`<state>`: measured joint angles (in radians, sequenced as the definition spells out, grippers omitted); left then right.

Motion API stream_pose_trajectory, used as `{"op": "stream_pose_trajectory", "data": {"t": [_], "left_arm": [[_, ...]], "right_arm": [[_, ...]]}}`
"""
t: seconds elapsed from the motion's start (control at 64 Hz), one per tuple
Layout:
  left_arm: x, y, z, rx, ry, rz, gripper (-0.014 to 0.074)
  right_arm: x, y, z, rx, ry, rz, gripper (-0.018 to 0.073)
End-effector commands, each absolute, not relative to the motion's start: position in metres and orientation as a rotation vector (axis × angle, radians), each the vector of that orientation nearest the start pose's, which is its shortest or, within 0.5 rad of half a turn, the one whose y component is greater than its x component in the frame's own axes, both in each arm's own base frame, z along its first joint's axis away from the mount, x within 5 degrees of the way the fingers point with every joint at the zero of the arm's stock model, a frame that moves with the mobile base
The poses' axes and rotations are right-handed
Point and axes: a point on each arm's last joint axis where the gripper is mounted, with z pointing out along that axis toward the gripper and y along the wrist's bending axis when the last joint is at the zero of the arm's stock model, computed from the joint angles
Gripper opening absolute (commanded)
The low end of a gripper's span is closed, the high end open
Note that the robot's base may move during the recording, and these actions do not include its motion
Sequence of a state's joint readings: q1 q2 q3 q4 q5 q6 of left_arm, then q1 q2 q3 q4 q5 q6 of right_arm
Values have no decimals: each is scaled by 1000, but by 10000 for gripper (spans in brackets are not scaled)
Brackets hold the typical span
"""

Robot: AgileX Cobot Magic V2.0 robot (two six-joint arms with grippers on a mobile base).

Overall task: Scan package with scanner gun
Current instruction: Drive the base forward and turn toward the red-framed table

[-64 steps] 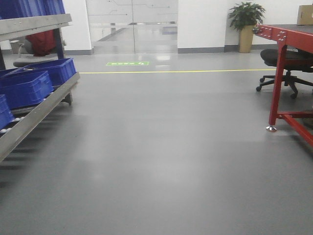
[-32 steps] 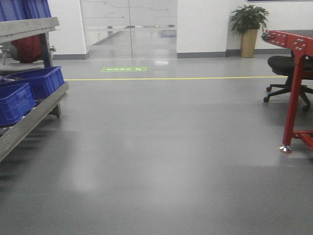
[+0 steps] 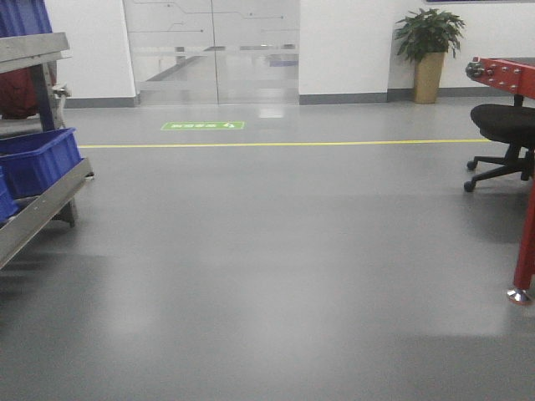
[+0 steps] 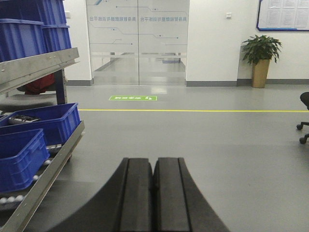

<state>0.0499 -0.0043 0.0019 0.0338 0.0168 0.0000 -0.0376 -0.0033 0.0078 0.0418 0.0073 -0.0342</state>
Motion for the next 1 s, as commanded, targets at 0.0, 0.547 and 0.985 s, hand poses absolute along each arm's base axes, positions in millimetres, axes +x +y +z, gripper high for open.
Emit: {"op": "stream_pose_trajectory", "data": {"t": [0.0,0.547,0.985], "left_arm": [[56,3,213,-14,1484,58,-92],[56,3,213,-14,1484,58,-92],[56,3,213,-14,1484,58,-92]], "right_arm": [[56,-2,214,29,1471,-30,-162],[56,-2,214,29,1471,-30,-162],[56,-2,214,29,1471,-30,-162]]}}
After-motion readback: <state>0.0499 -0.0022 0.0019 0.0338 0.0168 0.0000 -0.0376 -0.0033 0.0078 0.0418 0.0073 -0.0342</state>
